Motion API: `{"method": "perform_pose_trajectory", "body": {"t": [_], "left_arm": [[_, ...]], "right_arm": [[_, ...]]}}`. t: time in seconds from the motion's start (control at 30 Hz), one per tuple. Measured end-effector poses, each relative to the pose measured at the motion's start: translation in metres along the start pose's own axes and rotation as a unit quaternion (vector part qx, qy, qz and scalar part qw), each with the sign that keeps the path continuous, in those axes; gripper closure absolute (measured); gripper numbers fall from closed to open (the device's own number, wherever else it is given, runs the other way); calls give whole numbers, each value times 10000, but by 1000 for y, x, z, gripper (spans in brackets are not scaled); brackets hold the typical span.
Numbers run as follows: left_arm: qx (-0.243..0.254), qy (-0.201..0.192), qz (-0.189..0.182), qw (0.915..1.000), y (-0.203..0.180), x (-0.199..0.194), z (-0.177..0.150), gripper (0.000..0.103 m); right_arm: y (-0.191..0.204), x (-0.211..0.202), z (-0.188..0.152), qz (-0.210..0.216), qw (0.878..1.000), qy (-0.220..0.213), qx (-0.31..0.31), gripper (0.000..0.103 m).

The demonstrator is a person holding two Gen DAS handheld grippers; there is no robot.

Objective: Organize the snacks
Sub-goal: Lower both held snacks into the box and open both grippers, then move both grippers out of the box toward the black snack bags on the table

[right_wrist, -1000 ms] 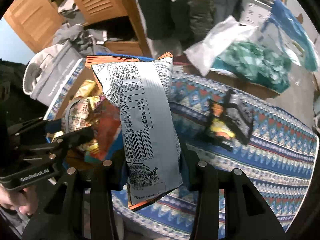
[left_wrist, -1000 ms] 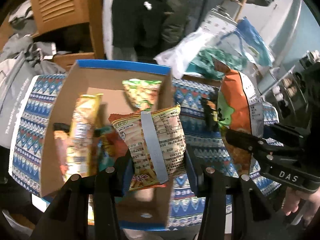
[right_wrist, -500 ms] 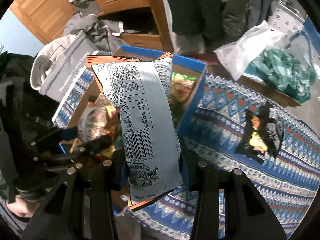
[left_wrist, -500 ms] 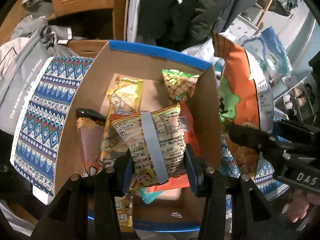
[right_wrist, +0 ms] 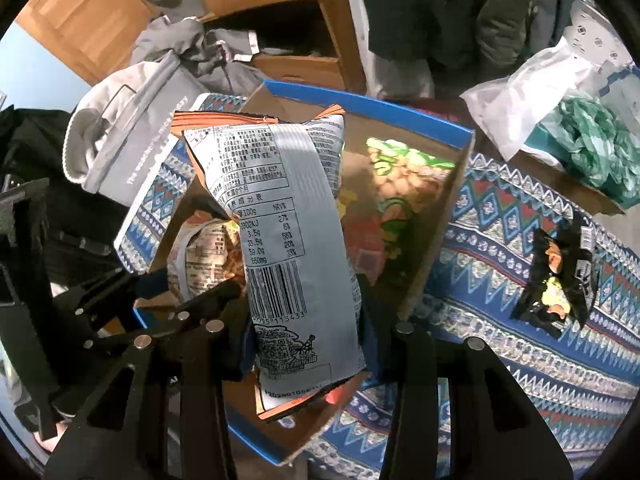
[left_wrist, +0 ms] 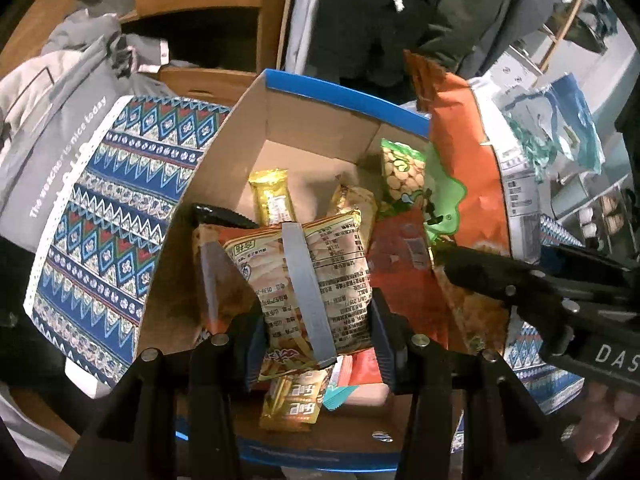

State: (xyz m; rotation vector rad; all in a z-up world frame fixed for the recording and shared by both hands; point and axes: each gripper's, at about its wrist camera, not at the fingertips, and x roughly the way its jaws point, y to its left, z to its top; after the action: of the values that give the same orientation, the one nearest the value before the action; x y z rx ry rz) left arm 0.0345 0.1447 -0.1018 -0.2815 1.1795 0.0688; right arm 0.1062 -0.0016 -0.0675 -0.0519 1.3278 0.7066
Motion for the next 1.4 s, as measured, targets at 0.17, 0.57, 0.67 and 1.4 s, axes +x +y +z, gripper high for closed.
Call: {"method": "perform_pose_trajectory", "body": {"t": [0.17,0.57,0.67,1.4], "left_arm": [[-73,16,28,10000,2,-3,-2,55],[-192,-280,117,9994,2,-18,0,25],[-185,-216,53,9996,-3,-13,-2,25],[471,-379,-106,9981,-58,-24,-2,25]], "right_arm": [[3,4,7,141,9999,43,69,58],[-6,-13,8,-6,9997,-183,141,41],[-11,-18,7,-164,9995,-247,123,35],[-86,-54,-11,-712,9965,-424,81,33]]}}
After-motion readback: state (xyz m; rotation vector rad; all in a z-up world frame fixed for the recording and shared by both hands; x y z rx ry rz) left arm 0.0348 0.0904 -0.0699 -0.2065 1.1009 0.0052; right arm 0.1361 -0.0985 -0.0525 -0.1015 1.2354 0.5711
